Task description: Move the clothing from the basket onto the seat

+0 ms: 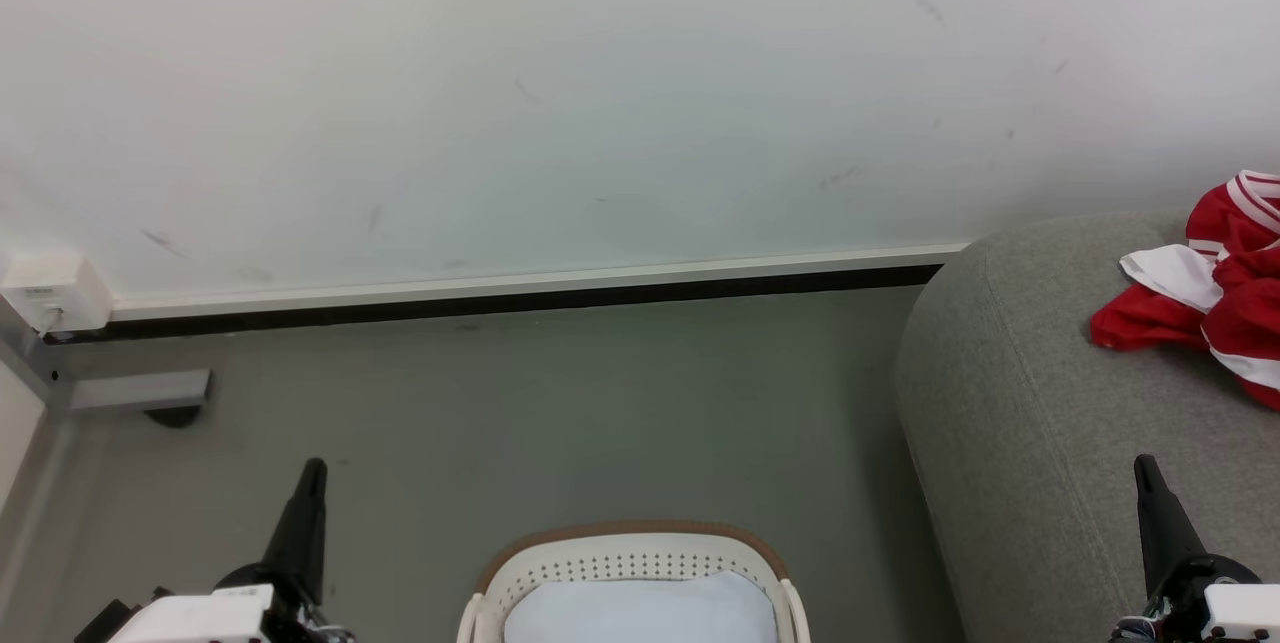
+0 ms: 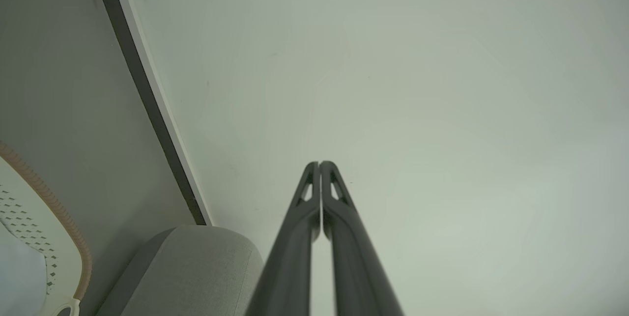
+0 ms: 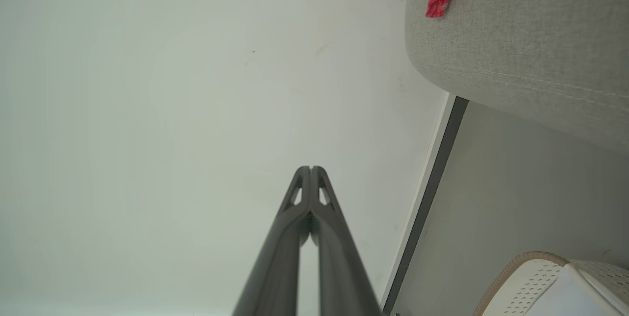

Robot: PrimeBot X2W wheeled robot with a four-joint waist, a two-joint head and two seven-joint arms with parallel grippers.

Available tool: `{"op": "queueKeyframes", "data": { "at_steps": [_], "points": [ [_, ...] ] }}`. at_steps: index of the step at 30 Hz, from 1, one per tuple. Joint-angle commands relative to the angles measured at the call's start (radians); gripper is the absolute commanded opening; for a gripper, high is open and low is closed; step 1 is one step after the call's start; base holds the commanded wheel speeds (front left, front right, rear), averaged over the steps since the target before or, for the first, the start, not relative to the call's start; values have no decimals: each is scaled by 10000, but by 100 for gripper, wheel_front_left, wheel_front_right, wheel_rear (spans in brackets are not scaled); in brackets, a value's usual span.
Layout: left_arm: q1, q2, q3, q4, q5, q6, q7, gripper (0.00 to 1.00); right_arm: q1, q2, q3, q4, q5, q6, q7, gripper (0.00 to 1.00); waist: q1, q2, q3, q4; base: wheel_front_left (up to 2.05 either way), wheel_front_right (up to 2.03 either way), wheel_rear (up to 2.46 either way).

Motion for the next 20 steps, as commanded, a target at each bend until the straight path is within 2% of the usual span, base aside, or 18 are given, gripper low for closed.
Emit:
{"op": "queueKeyframes", "data": {
  "at_steps": [1,20],
  "points": [
    [-89,70,16,-24,-137,-45,38,0,-116,-66,-41,-56,7,-21,30,0,1,0,0,0,0,0,0],
    [-89,70,16,-24,-138,-45,37,0,-116,-66,-40,-55,7,-21,29,0,1,0,0,0,0,0,0]
  ]
}}
